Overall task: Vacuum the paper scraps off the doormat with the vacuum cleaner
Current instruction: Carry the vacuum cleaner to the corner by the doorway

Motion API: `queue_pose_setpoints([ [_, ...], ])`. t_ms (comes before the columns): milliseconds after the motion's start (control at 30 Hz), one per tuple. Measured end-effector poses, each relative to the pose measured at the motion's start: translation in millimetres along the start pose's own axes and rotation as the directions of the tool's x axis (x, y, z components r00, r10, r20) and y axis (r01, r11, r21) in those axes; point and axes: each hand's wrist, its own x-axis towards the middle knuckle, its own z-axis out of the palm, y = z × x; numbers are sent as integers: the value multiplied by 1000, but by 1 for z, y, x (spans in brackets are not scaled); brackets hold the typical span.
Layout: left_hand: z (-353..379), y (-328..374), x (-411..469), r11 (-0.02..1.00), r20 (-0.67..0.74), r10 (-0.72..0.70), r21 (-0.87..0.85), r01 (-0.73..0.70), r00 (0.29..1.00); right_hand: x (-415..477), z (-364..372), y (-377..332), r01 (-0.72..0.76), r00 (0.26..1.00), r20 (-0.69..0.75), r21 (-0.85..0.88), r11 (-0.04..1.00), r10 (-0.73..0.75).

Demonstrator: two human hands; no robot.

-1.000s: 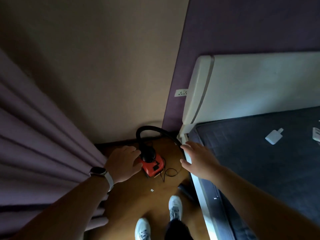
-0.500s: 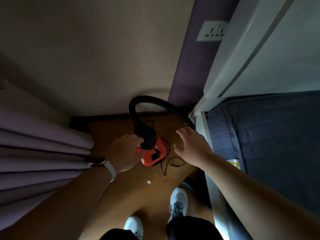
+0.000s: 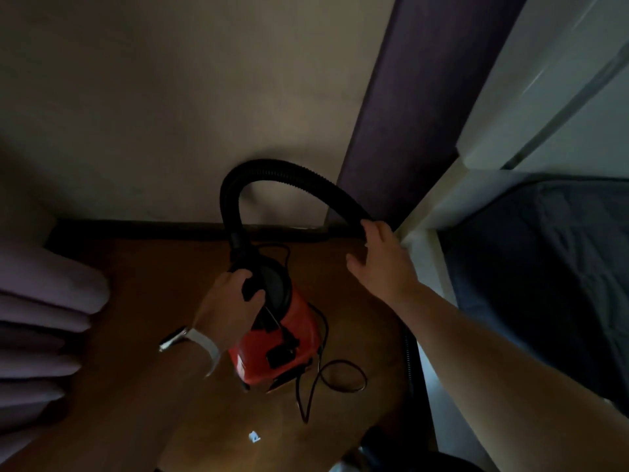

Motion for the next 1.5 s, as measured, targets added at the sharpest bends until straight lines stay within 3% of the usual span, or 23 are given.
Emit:
queue_pose_setpoints([
  [200,31,-5,13,960,-63,-73,-275,53,995,31,34,22,-20,996,-85,119,993,31],
  [367,43,2,17,855,-54,-250,-481,194,967,28,52,27,-103,995,8,163,981,103],
  [467,51,3,19,804,10,-331,-520,287,944,24,63,38,-164,986,38,188,968,160],
  [600,53,8,23,635,101,-371,-697,332,923,14,79,42,-143,977,186,231,962,100],
  [867,54,12,18,667,-22,-492,-652,361,870,3,64,7,-78,996,83,442,894,46],
  [1033,47,13,4,716,-41,-486,-591,371,873,2,47,-15,-47,999,25,475,879,40],
  [1200,9,21,-9,728,-56,-481,-582,363,875,-6,14,-45,-82,997,43,523,849,70],
  [1500,-121,92,-79,779,-100,-475,-509,366,874,-27,-123,-131,-244,963,239,563,790,128],
])
